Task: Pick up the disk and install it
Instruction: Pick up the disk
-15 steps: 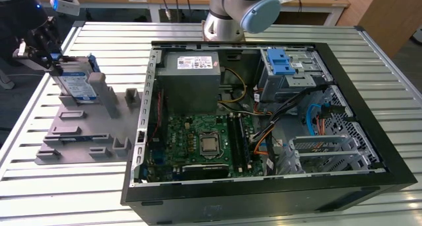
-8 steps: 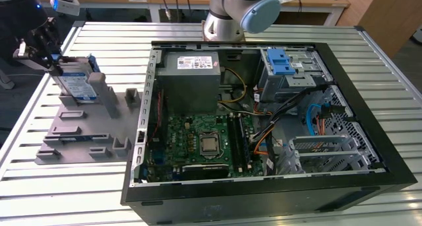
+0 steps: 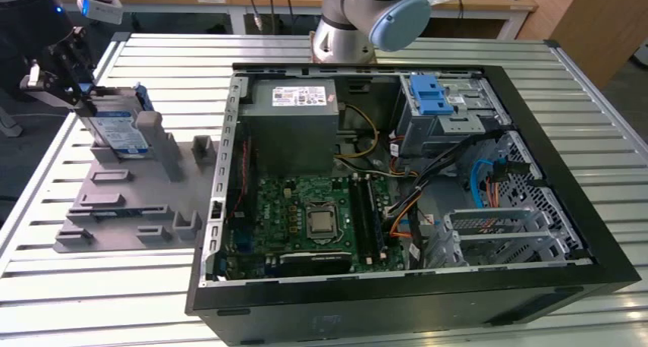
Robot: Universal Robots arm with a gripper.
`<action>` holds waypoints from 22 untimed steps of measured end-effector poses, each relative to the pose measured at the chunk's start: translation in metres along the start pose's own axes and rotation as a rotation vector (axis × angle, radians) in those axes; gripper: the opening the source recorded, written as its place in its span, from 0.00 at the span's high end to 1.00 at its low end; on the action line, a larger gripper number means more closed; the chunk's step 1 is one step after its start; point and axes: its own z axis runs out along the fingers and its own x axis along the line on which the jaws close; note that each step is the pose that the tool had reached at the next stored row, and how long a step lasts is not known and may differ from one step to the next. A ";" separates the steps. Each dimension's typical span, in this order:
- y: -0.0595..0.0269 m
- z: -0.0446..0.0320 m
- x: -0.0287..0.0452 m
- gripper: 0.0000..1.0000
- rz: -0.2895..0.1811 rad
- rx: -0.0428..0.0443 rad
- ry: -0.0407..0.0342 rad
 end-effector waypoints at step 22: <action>0.0001 -0.0072 -0.0002 0.64 0.000 -0.0001 0.0001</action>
